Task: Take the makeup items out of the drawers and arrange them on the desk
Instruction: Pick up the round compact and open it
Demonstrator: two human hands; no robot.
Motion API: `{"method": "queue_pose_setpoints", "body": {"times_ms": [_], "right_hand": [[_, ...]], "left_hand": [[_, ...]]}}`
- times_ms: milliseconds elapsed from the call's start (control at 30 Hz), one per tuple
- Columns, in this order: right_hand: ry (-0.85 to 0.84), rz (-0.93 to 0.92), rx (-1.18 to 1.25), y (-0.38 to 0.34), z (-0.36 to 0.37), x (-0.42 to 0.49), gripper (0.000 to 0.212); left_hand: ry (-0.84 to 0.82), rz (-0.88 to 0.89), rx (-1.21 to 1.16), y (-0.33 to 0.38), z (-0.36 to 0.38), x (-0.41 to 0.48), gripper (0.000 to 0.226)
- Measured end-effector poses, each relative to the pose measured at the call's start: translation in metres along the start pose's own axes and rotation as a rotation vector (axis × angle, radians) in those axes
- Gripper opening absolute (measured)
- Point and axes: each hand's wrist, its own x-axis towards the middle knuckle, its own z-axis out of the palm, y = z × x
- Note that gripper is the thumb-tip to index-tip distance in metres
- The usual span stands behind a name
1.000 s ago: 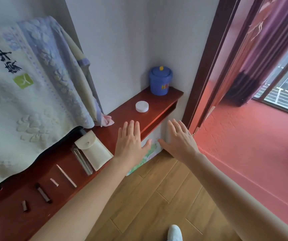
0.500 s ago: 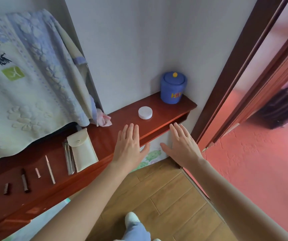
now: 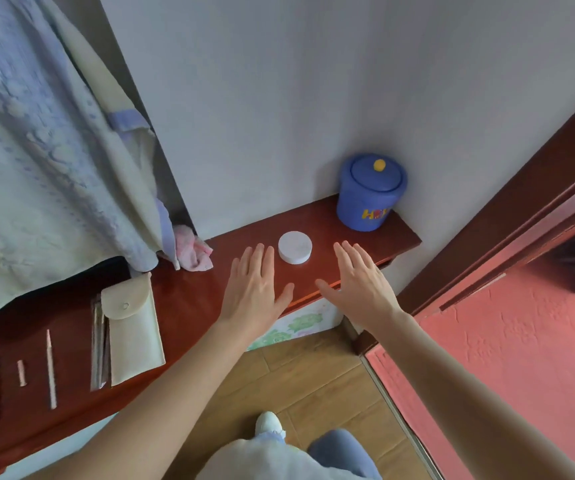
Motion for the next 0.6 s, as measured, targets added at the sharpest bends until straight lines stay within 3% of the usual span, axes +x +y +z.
{"method": "queue_pose_setpoints", "body": {"times_ms": [400,600], "right_hand": [[-0.236,-0.226,0.027,0.03,0.03,0.098,0.077],[-0.27,-0.326,0.058,0.04,0.056,0.142,0.075]], "left_hand": [[-0.026,-0.271,-0.054,0.017,0.043,0.048,0.069],[0.009,-0.314,-0.145,0.026,0.075,0.06,0.062]]}}
